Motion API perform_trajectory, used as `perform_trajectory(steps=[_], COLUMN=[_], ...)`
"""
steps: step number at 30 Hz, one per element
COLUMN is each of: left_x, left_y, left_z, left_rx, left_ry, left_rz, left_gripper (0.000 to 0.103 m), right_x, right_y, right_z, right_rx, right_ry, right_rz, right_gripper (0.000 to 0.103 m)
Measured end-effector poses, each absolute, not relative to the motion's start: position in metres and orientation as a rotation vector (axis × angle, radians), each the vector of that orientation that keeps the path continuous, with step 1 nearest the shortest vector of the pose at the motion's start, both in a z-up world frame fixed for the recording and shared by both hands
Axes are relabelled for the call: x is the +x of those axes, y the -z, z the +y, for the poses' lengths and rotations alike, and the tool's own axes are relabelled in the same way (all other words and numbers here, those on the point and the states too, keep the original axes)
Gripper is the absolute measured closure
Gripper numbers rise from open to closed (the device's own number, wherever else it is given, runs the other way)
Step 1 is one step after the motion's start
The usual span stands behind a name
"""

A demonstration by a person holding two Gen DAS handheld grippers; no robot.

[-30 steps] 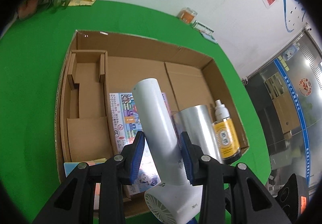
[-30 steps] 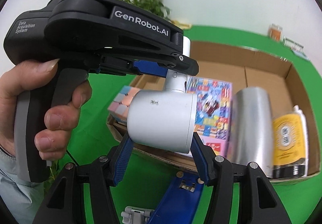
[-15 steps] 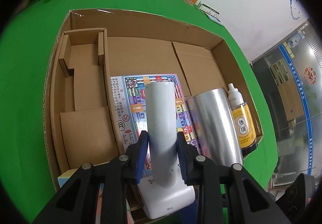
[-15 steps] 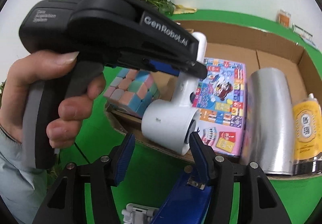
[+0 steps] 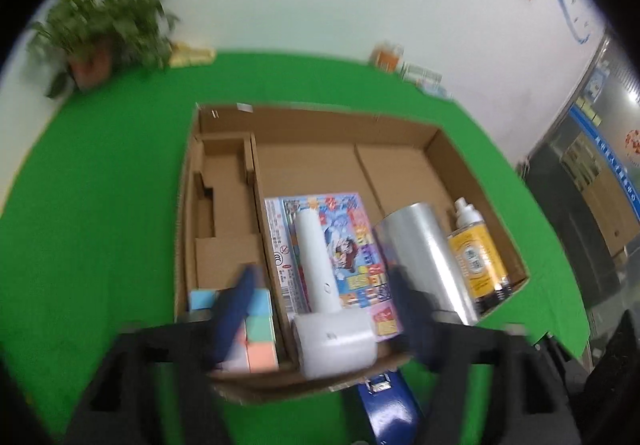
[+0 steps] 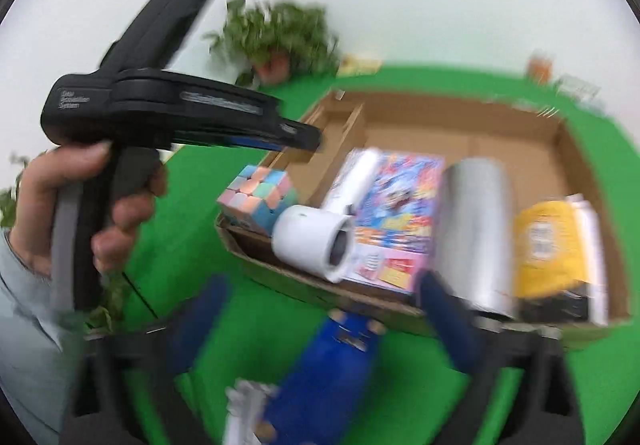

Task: Organize rigid objects
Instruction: 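Lower the hair dryer beside the cube and open the right gripper, then grasp the blue stapler with the right gripper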

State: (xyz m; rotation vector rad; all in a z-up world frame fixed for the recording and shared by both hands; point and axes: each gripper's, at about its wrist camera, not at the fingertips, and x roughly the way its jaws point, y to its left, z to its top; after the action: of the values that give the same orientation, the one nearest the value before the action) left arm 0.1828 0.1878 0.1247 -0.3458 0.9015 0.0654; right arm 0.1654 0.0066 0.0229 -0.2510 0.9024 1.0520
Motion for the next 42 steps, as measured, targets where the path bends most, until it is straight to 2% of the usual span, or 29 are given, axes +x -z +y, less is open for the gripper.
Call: perform_trajectory(steps=[2,4,7,10,12,13,14,16,18,19,20,22,27,28,29,30,31,32,38,42], left_x=[0.143,0.113,0.086,0.068,0.062,0.057,0.051,0.046,0.045,0.045,0.047,0.052,0.065,0.067,0.069,0.069,0.069,0.069,0.059,0.058], left_y=[-0.135,-0.131,-0.108,-0.078,-0.062,-0.057,-0.054,-0.053,-0.055,-0.058,-0.059,-0.059,-0.051,-0.050,-0.049,-0.048,-0.047,-0.047,-0.044,-0.041], left_z=[0.181,0.173,0.165,0.163,0.161,0.159,0.155,0.147,0.135,0.127,0.120,0.106,0.079,0.075,0.072,0.069,0.068,0.068,0.070,0.067], left_rx=[-0.360,-0.393,-0.475,-0.563,-0.609,-0.630,-0.650,-0.668,-0.647,-0.637,-0.633,-0.634,-0.627,-0.628,-0.628,-0.627,-0.628,-0.631,-0.671,-0.682], left_ry=[-0.081,-0.076,-0.083,-0.106,-0.132,-0.137,-0.136,-0.130,-0.102,-0.087,-0.068,-0.023,0.042,0.051,0.054,0.053,0.052,0.047,0.027,0.027], left_rz=[0.785,0.751,0.813,0.866,0.903,0.910,0.909,0.906,0.901,0.897,0.894,0.900,0.924,0.926,0.928,0.931,0.933,0.936,0.935,0.940], left_gripper=[0.004,0.004,0.004,0.004,0.005,0.005,0.005,0.005,0.005,0.005,0.005,0.005,0.005,0.005,0.005,0.005,0.005,0.005,0.005,0.005], right_x=[0.148,0.141,0.140,0.135,0.131,0.131,0.131,0.132,0.130,0.132,0.137,0.140,0.133,0.131,0.128,0.125,0.120,0.117,0.112,0.115], right_y=[-0.015,0.008,0.039,0.055,0.067,0.076,0.082,0.084,0.081,0.081,0.084,0.080,0.061,0.056,0.050,0.042,0.034,0.028,0.016,0.048], right_z=[-0.010,-0.021,-0.019,-0.008,-0.001,0.000,-0.003,-0.016,-0.036,-0.050,-0.065,-0.098,-0.141,-0.148,-0.154,-0.158,-0.160,-0.163,-0.155,-0.125], right_rx=[-0.269,-0.255,-0.203,-0.224,-0.256,-0.249,-0.215,-0.163,-0.185,-0.170,-0.131,-0.095,-0.248,-0.292,-0.340,-0.376,-0.420,-0.448,-0.658,-0.786], right_ry=[-1.036,-0.993,-0.999,-1.009,-1.013,-1.027,-1.047,-1.050,-1.028,-1.014,-1.016,-1.005,-0.995,-1.001,-1.012,-1.020,-1.020,-1.020,-1.067,-1.092], right_rz=[0.969,1.046,1.191,1.225,1.222,1.250,1.307,1.305,1.265,1.275,1.307,1.302,1.188,1.145,1.082,1.022,0.945,0.890,0.687,0.738], right_gripper=[0.001,0.001,0.010,0.011,0.021,0.038,0.043,0.049,0.061,0.077,0.078,0.077,0.070,0.060,0.043,0.034,0.018,0.013,0.003,0.004])
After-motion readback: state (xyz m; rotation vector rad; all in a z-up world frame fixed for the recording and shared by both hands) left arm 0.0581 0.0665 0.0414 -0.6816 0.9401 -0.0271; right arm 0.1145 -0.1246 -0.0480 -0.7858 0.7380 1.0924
